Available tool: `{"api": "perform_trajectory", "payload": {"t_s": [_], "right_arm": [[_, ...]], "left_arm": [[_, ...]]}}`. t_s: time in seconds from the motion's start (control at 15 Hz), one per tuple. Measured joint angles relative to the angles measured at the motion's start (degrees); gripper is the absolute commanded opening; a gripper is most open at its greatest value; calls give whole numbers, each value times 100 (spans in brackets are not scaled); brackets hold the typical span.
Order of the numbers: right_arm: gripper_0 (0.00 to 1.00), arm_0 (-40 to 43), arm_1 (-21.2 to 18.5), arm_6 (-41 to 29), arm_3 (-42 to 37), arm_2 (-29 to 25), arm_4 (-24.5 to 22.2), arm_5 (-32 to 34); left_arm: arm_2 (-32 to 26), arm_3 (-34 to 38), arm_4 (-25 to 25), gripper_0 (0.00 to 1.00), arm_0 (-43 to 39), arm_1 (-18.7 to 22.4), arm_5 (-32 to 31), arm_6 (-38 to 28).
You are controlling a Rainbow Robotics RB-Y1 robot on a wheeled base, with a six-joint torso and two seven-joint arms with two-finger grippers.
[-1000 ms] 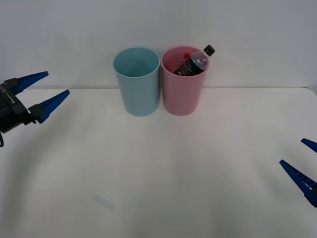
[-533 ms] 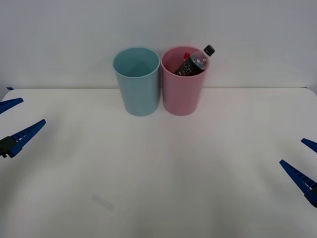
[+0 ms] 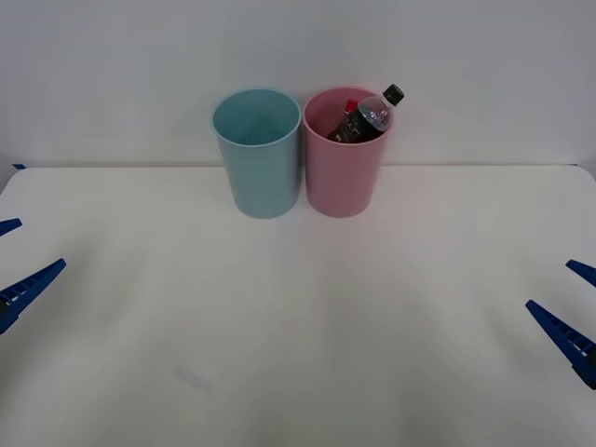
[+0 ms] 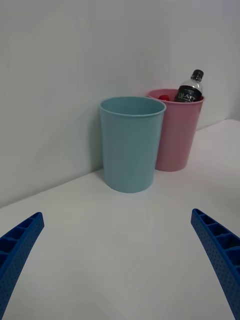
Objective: Grasp the object on the table and drop it into the matching bin: aluminum can to the light blue bin, PET bottle to the pink bin.
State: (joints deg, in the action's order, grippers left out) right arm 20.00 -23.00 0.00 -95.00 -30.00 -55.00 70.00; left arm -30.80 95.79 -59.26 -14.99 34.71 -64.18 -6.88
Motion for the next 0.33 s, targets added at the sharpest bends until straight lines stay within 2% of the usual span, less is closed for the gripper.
{"api": "perform_trajectory", "payload": {"t_s": [0.33], "right_arm": [[100,0,0,1,0,0,0,0]], "left_arm": [[91,19,1,100,-30,1,8,-49]]}}
